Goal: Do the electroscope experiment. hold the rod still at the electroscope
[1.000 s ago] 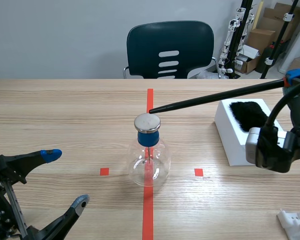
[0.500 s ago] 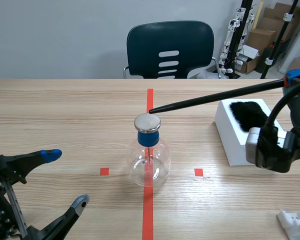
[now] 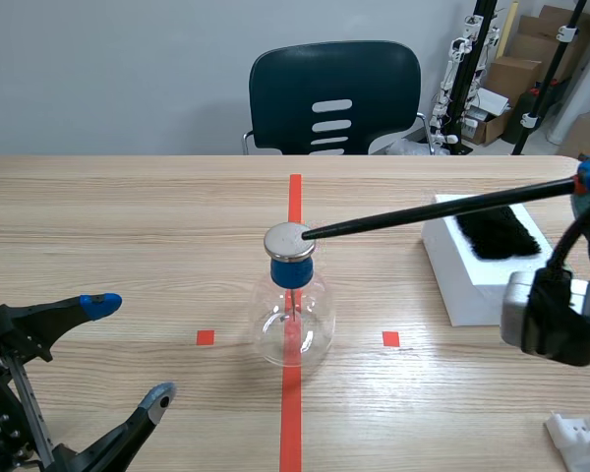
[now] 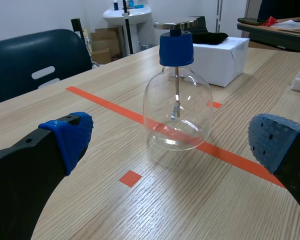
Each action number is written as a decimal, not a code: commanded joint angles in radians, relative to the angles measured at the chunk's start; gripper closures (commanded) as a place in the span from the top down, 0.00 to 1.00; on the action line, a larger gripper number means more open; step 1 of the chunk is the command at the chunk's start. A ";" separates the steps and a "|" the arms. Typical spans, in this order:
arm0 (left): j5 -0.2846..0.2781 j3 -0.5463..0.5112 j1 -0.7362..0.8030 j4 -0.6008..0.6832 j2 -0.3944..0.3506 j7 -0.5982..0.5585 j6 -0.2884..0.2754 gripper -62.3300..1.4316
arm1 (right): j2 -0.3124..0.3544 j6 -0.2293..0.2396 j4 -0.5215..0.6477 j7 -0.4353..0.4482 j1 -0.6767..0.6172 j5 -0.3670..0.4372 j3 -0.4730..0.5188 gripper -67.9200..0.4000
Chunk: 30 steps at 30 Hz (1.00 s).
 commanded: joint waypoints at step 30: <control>-0.007 -0.001 -0.003 0.011 0.004 -0.020 -0.001 1.00 | -0.502 -0.207 0.209 0.641 -0.510 0.428 0.524 0.01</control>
